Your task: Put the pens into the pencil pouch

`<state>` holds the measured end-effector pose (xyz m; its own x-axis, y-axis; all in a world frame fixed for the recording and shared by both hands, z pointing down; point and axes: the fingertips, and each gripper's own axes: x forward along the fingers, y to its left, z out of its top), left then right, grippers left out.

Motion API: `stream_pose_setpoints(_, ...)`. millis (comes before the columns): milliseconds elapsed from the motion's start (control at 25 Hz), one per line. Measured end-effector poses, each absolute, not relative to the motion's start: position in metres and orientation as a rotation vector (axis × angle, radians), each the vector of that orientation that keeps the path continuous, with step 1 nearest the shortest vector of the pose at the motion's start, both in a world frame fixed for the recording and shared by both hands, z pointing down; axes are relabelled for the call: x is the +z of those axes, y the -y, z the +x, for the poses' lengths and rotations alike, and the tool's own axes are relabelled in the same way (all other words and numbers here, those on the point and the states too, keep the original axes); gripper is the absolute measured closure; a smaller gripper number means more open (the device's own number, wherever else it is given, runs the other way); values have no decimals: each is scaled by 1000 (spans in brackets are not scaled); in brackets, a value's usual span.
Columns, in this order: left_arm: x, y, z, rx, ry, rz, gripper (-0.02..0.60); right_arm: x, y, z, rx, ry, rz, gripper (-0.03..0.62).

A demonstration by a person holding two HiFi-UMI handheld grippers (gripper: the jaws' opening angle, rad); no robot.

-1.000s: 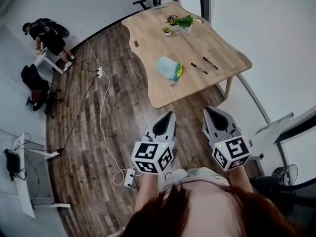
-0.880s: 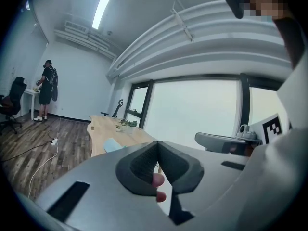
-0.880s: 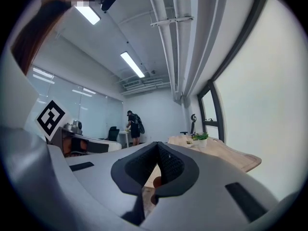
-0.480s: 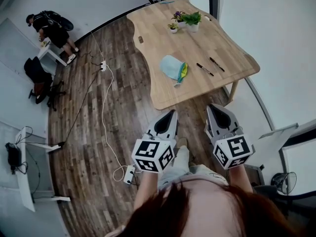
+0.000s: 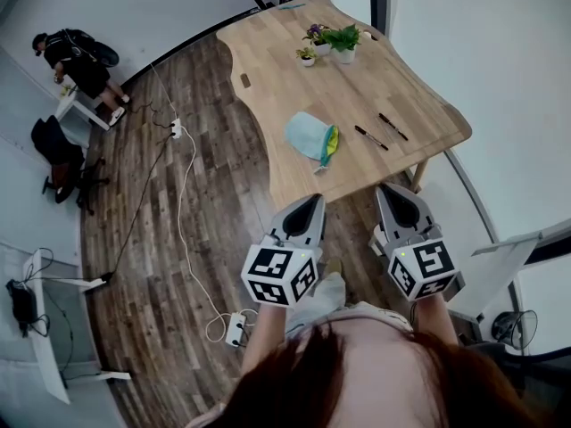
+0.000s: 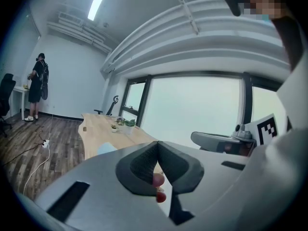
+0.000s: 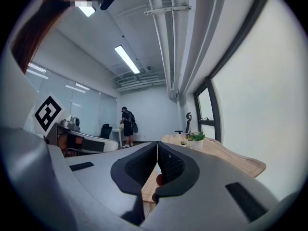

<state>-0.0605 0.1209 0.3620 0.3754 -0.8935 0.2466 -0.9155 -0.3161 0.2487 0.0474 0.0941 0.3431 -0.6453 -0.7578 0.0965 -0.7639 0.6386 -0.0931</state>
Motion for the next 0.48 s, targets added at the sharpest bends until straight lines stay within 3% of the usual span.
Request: stream_pose_setpoints(480, 378, -54, -98, 125, 1470, 2315, 578, 349, -28, 7, 205, 2738, 1349, 592)
